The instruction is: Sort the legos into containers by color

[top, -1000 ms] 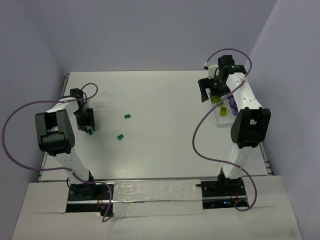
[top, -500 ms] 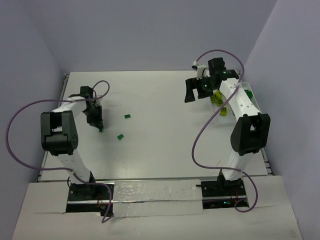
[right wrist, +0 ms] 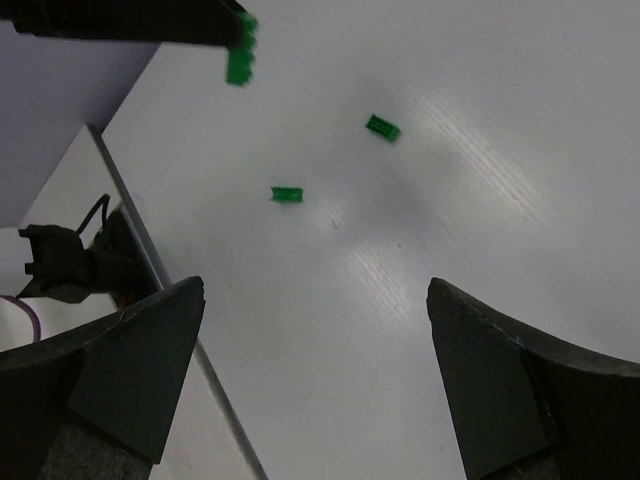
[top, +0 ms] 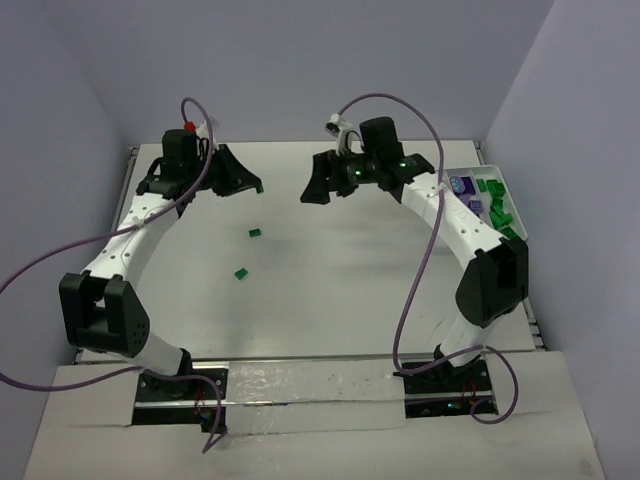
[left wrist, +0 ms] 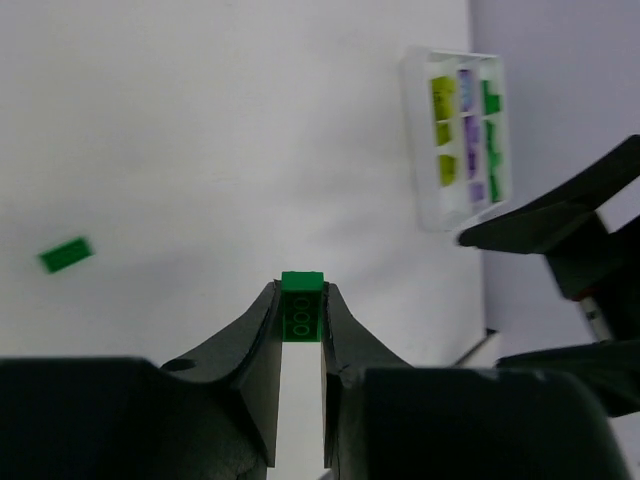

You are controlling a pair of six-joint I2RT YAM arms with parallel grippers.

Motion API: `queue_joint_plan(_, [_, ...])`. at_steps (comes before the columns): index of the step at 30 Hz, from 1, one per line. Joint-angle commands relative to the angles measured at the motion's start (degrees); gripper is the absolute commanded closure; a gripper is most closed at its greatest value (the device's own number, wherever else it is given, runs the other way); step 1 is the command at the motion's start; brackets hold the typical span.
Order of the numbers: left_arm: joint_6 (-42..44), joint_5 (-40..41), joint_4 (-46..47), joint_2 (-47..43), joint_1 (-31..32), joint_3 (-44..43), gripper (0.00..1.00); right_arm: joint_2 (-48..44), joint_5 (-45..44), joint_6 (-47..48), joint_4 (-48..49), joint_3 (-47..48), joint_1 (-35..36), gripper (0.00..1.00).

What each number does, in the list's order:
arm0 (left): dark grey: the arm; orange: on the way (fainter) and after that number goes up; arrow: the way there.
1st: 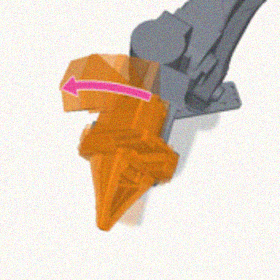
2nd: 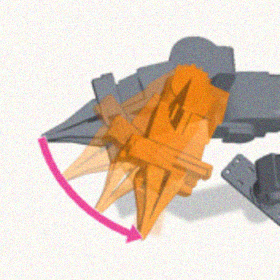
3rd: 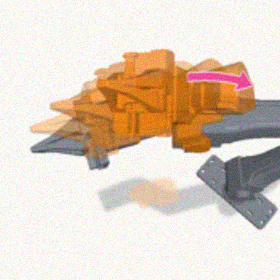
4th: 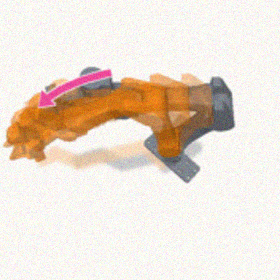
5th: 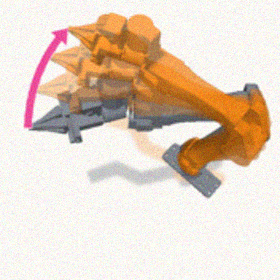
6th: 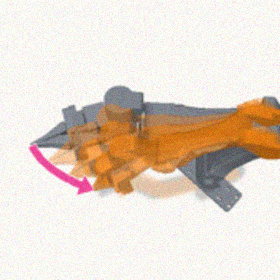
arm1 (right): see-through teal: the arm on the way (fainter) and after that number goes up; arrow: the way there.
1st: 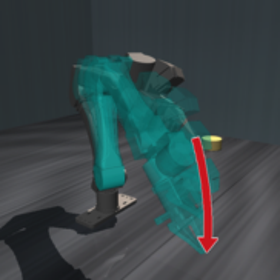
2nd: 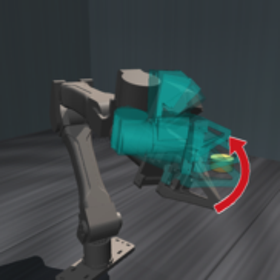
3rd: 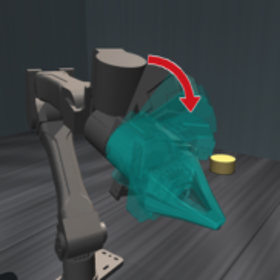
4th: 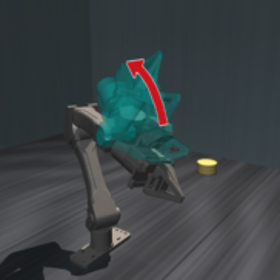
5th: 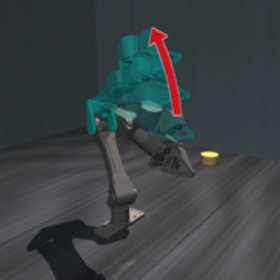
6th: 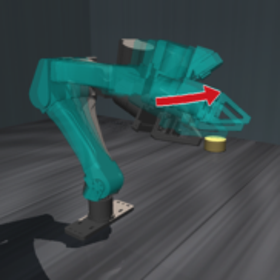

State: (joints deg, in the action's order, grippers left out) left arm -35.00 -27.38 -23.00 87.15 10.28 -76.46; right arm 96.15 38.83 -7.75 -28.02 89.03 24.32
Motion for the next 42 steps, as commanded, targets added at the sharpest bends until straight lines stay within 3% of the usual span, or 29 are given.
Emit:
queue_joint_plan(1, [-17.9, -3.63, 7.58, 0.56, 1.93, 0.78, 1.0, 2.41, -6.38, -1.34, 3.24, 6.26, 5.46, 0.02])
queue_joint_plan(10, [-27.85, -6.62, 11.84, 0.56, 3.46, 2.8, 1.0, 8.56, -14.68, -1.57, -0.99, 14.22, 10.14, 0.12])
queue_joint_plan(17, [-28.55, -7.07, 12.1, 0.83, 5.46, 1.67, 1.0, 11.79, -16.06, -1.31, -2.3, 17.85, 11.19, 0.24])
queue_joint_plan(20, [-28.46, -7.16, 12.45, 1.0, 6.33, 2.02, 1.0, 12.48, -16.59, -1.22, -2.21, 18.55, 11.19, 0.35])
queue_joint_plan(23, [-28.11, -6.83, 12.51, 0.98, 6.92, 2.26, 1.0, 12.63, -16.55, -1.22, -1.88, 18.46, 11.19, 0.57])
queue_joint_plan(26, [-27.8, -6.57, 12.6, 1.15, 7.28, 1.96, 1.0, 12.51, -15.93, -1.07, -1.32, 17.89, 11.19, 0.72])
queue_joint_plan(27, [-27.37, -6.22, 12.3, 1.37, 7.43, 1.74, 1.0, 12.16, -15.5, -0.98, -0.92, 17.33, 11.19, 0.86])
queue_joint_plan(29, [-26.19, -5.48, 11.99, 1.57, 7.6, 1.41, 0.98, 11.46, -15.18, -0.67, -0.39, 16.03, 11.15, 0.95])
queue_joint_plan(31, [-24.63, -4.72, 11.46, 1.63, 7.65, 1.2, 0.9, 10.37, -14.91, -0.07, 0.2, 14.57, 10.98, 1.0])
queue_joint_plan(33, [-22.4, -4.09, 10.99, 1.88, 7.55, 0.8, 0.71, 8.59, -14.73, 0.52, 0.53, 13.13, 10.49, 1.0])
queue_joint_plan(34, [-22.01, -3.93, 10.51, 1.9, 7.43, 0.19, 0.59, 7.78, -14.64, 1.01, 0.59, 12.01, 10.33, 1.0])
queue_joint_plan(35, [-19.52, -2.92, 9.27, 2.05, 7.11, -0.78, 0.35, 6.85, -14.55, 1.8, 0.5, 10.11, 9.37, 1.0])
queue_joint_plan(37, [-14.42, 1.5, 6.24, 2.11, 6.57, -2.5, 0.01, 3.87, -13.84, 3.07, -0.03, 6.58, 6.24, 1.0])
queue_joint_plan(42, [2.09, 10.57, 0.29, 3.63, 6.63, -9.16, 0.01, -1.03, -15.11, 12.9, -6.6, 0.27, -4.51, 1.0])
